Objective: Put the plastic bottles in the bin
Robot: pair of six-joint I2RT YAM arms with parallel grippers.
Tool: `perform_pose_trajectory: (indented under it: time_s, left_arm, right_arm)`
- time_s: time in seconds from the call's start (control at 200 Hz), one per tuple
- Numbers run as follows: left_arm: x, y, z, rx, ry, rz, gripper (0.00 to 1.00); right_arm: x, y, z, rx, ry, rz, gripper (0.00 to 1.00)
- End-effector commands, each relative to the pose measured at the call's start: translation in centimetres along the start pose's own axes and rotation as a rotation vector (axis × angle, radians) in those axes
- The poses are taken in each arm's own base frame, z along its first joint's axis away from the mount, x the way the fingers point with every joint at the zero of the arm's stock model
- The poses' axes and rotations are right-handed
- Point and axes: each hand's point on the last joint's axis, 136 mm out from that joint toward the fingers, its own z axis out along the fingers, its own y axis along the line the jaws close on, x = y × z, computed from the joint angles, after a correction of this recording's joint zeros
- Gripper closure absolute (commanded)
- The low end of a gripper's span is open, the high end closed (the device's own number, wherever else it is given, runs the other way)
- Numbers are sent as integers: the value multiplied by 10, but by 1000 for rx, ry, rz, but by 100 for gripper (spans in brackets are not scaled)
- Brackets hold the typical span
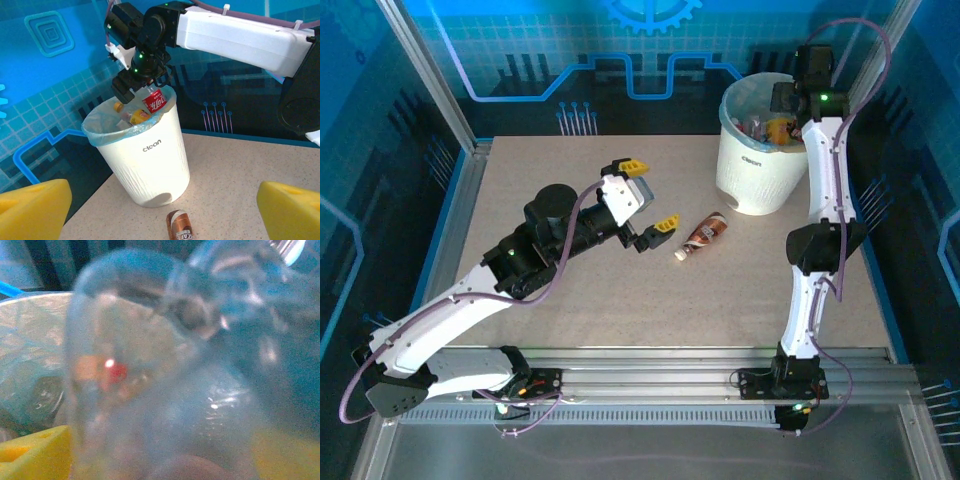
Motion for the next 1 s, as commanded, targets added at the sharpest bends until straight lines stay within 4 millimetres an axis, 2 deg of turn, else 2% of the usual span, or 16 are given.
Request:
perform_pose_trajectory:
  time_s: [0.0,0.09,0.215,0.265,0.4,0.565,0.81,0.92,0.995]
  left_arm:
    - [-3,-1,-5,0,-7,-24,3]
    - [-2,-1,-5,-1,-7,-24,3]
    - [2,-2,-3,1,1,-26,3]
    - [2,-2,-3,-1,3,-28,3]
    - [6,-2,0,2,12,-32,3]
    - [11,-3,4,0,25,-22,3]
    - [18,-6,10,15,44,-18,3]
    - [20,-7,11,17,48,-17,3]
    - [23,-7,13,15,53,-16,3]
  right_arm:
    - [-37,-10,-62,-36,-128,39,8]
    - [-47,-15,-74,-33,-170,43,9]
    - [-47,-13,-72,-40,-169,31,13]
    - [-44,-12,-67,-33,-158,25,17]
    - [-32,-12,-46,-12,-112,6,36]
    - [-9,-7,-14,-10,-27,-12,47]
    - [19,11,24,-53,63,-15,48]
    - [21,21,20,-95,73,-5,49]
    - [8,23,5,-115,33,0,49]
